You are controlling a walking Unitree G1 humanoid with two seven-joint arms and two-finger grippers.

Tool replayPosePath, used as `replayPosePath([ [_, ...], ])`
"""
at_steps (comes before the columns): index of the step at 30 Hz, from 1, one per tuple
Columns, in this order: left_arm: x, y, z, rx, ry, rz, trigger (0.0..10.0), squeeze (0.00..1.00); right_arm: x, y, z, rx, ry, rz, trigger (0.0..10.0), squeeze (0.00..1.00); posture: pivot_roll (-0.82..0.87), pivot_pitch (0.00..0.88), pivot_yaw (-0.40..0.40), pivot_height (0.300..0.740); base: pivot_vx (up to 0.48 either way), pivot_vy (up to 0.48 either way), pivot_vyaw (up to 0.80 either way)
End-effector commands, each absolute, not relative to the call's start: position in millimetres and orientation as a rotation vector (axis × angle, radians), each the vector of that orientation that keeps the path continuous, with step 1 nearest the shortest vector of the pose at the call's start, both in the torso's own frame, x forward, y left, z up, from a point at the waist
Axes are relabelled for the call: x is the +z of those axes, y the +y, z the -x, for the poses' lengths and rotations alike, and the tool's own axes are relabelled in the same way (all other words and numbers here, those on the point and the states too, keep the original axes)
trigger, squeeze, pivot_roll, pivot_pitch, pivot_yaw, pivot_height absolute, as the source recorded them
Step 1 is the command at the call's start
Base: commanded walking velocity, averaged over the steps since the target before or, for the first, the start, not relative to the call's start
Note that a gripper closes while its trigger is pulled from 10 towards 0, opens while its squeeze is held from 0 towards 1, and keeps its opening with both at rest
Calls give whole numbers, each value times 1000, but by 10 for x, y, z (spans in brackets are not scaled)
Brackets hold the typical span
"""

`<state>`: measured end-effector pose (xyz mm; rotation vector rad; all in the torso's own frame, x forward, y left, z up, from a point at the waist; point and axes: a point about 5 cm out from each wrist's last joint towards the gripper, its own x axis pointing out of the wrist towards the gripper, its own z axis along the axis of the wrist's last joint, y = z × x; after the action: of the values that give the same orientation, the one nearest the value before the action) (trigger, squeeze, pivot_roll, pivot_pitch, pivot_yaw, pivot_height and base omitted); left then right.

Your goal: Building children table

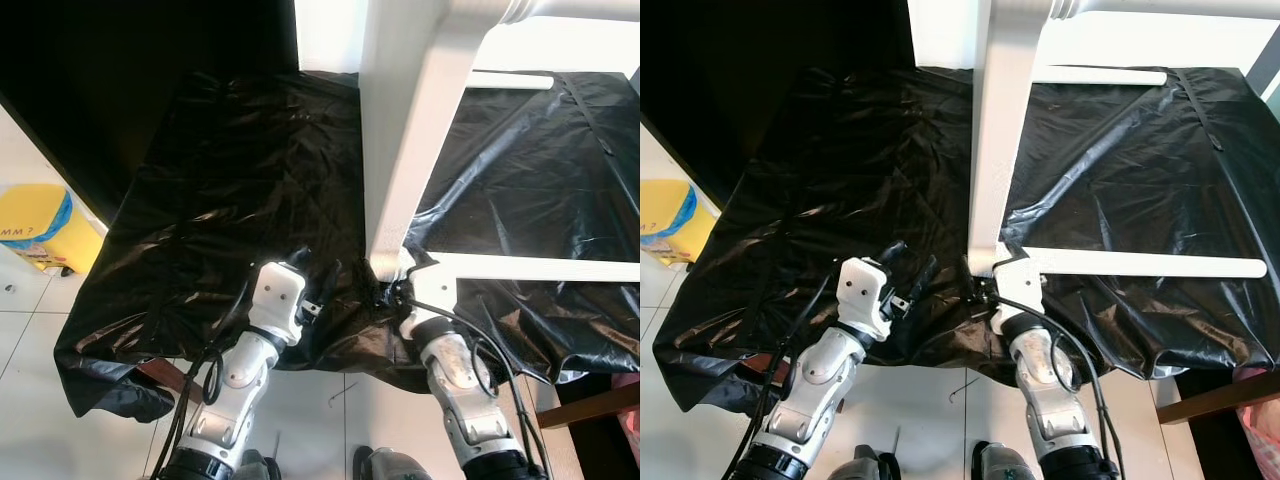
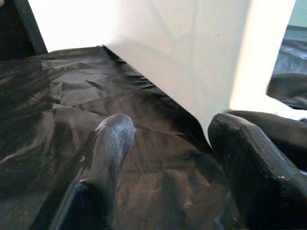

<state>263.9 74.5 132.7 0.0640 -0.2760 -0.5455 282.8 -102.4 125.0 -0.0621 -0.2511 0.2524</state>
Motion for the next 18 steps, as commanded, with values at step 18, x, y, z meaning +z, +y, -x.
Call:
replayPosePath([
  [18, 1268, 751, -2444, -674, -218, -108, 10000, 0, 1376, -723, -3193, 64, -220, 51, 10000, 0, 2, 178, 58, 740, 0, 0, 0],
])
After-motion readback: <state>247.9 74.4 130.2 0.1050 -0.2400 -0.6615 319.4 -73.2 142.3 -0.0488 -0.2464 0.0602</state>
